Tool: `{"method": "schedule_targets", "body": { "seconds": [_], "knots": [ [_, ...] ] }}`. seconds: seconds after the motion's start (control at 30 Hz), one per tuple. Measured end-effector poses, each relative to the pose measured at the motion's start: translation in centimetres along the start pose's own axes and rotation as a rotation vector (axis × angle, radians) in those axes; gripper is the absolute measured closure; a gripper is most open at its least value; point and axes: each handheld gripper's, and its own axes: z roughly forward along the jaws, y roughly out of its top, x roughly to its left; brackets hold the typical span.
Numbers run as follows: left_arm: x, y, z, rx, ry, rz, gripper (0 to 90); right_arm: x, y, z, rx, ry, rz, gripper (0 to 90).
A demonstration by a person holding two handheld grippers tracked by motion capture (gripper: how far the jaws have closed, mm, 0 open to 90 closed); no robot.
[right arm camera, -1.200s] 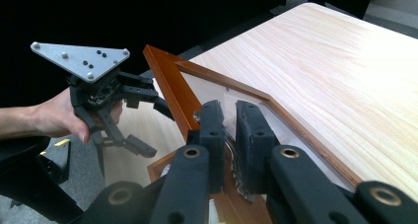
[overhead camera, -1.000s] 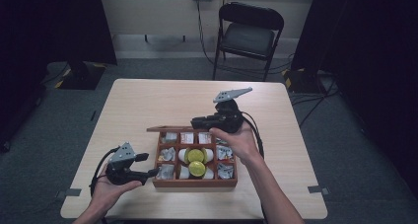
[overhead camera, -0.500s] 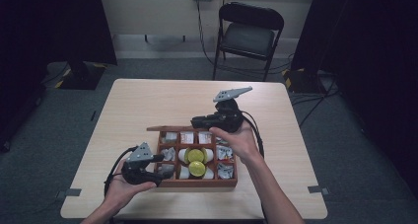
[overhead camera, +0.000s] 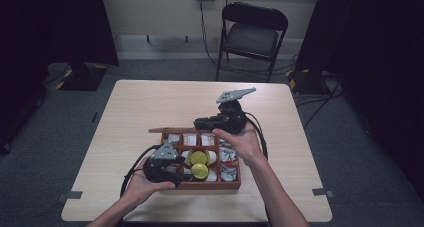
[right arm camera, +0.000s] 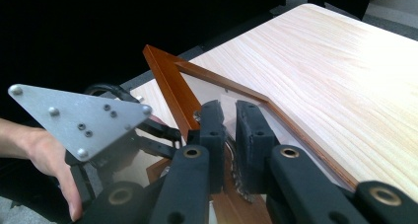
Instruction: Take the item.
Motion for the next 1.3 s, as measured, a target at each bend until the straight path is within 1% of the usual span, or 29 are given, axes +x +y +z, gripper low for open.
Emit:
{"method": "schedule_targets", "body": {
  "seconds": [0.03,0.1,0.2,0.23,0.3,0.37,0.4,0.47,0.5,0.53,0.57,0.6,0.63,0.7,0.73,0.77,0.83,0.87,0.93,0.97,1.07,1.13,1.17,1.2,1.23,1.3],
  "knots": [
    [0.1,0.2,0.3,0.014,0.001,0.008,32.6,0.0,0.0,0.0,0.000,0.000,0.000,82.4],
    [0.1,0.5,0.9,0.015,0.005,0.015,33.4,0.0,0.0,0.0,0.000,0.000,0.000,82.4],
    [0.2,1.1,1.7,0.037,-0.018,0.024,33.9,0.0,0.0,0.0,-0.001,-0.001,-0.001,82.5],
    [0.3,1.2,2.0,0.039,-0.021,0.030,33.8,0.0,0.0,0.0,-0.001,-0.001,-0.001,82.4],
    [0.3,1.5,2.6,0.056,-0.022,0.029,33.8,0.0,0.0,0.0,-0.001,0.000,0.000,82.4],
    [0.4,1.6,3.1,0.081,-0.035,0.030,33.0,0.0,0.0,0.0,-0.002,0.000,-0.002,82.5],
    [0.4,1.5,3.4,0.084,-0.027,0.025,33.0,0.0,0.0,0.0,-0.001,0.000,-0.001,82.4],
    [0.5,1.6,3.8,0.096,-0.021,0.035,32.8,0.0,0.0,0.0,-0.001,-0.001,-0.001,82.4],
    [0.5,1.5,4.0,0.107,-0.024,0.035,32.6,0.0,0.0,0.0,-0.001,0.000,-0.001,82.5],
    [0.6,1.5,4.3,0.123,-0.038,0.037,31.2,0.0,0.0,0.0,-0.001,0.000,-0.001,82.4],
    [0.6,1.5,4.4,0.136,-0.034,0.054,30.8,0.0,0.0,0.0,0.000,0.000,-0.001,82.5],
    [0.5,1.5,4.6,0.133,-0.027,0.069,30.6,0.0,0.0,0.0,0.000,0.000,-0.001,82.5],
    [0.5,1.5,4.7,0.145,-0.025,0.073,30.7,0.0,0.0,0.0,0.000,0.000,-0.001,82.4],
    [0.6,1.4,4.9,0.151,-0.022,0.063,30.7,0.0,0.0,0.0,-0.001,-0.001,-0.001,82.4],
    [0.7,1.4,5.0,0.162,-0.028,0.065,30.7,0.0,0.0,0.0,-0.001,-0.001,-0.001,82.4],
    [0.7,1.5,5.2,0.167,-0.034,0.056,30.8,0.0,0.0,0.0,-0.001,-0.001,-0.001,82.4],
    [0.7,1.5,5.2,0.168,-0.033,0.057,31.0,0.0,0.0,0.0,0.000,-0.001,-0.001,82.4],
    [0.6,1.5,5.2,0.167,-0.031,0.058,31.0,0.0,0.0,0.0,0.000,-0.001,-0.001,82.4],
    [0.6,1.7,5.5,0.209,-0.035,0.069,31.9,0.0,0.0,0.0,0.000,-0.001,-0.001,82.4],
    [0.5,1.7,5.7,0.215,-0.039,0.074,32.0,0.0,0.0,0.0,-0.001,-0.001,-0.001,82.4],
    [0.4,1.9,6.1,0.228,-0.027,0.080,32.8,0.0,0.0,0.0,0.000,-0.001,0.000,82.5],
    [0.3,2.0,6.3,0.237,-0.041,0.092,32.9,0.0,0.0,0.0,0.000,-0.001,0.000,82.4],
    [0.3,2.0,6.4,0.246,-0.034,0.097,33.9,0.0,-0.1,0.0,0.000,-0.001,0.000,82.4],
    [0.3,1.9,6.4,0.257,-0.031,0.086,33.9,0.0,-0.1,0.0,0.000,-0.001,-0.001,82.4],
    [0.3,1.9,6.5,0.256,-0.035,0.064,34.0,0.0,-0.1,0.0,0.000,-0.001,-0.001,82.4],
    [0.4,1.9,6.5,0.261,-0.044,0.063,35.6,0.0,-0.1,0.0,0.001,-0.001,-0.002,82.5]
  ]
}}
